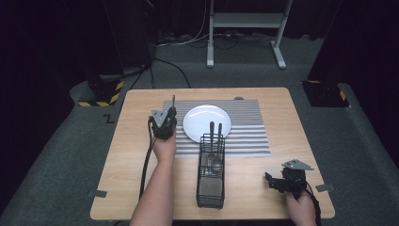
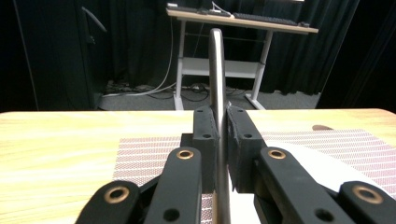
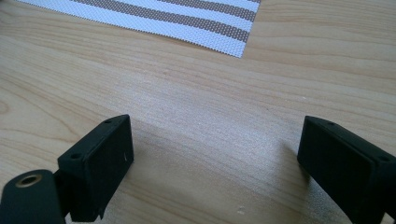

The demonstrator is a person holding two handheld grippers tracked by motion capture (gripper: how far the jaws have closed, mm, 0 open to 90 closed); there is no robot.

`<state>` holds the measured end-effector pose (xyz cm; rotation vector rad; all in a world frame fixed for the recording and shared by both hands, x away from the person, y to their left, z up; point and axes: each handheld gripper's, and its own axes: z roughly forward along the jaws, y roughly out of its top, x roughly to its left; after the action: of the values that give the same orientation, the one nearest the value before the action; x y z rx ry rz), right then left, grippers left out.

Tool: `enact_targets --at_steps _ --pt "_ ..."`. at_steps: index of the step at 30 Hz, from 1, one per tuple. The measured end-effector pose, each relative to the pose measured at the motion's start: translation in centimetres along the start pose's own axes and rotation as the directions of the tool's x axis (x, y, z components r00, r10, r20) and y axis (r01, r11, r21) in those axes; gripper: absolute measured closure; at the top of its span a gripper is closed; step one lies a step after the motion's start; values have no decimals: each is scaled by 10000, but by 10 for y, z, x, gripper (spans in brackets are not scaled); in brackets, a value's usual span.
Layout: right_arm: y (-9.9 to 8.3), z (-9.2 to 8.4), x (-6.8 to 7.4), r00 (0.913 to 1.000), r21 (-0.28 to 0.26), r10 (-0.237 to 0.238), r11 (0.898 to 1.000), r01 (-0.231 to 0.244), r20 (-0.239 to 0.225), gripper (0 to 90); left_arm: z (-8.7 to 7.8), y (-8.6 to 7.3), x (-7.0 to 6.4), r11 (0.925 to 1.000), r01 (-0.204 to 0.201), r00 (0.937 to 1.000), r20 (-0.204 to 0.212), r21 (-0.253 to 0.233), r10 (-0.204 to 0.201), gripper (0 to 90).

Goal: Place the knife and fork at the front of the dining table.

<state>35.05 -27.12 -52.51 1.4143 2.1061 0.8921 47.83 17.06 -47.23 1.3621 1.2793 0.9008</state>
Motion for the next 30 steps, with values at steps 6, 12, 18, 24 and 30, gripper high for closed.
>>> enact_targets --at_steps 6,12,18,24,30 --pt "0 0 0 10000 8 11 10000 -11 2 103 10 -5 3 9995 311 9994 -173 100 -309 829" --pt "0 0 0 10000 4 15 10000 -15 19 103 20 -9 6 9979 505 9983 -311 403 -493 829" --pt "0 0 0 10000 -4 18 10000 -18 -12 104 30 -9 10 9950 597 9972 -488 801 -559 830" --pt "0 0 0 10000 -10 15 10000 -15 -8 104 36 -13 12 9927 526 9971 -602 1089 -462 828" --pt "-1 -1 0 10000 -17 -40 10000 40 -60 106 43 -15 10 9891 335 9981 -553 1435 -258 828"
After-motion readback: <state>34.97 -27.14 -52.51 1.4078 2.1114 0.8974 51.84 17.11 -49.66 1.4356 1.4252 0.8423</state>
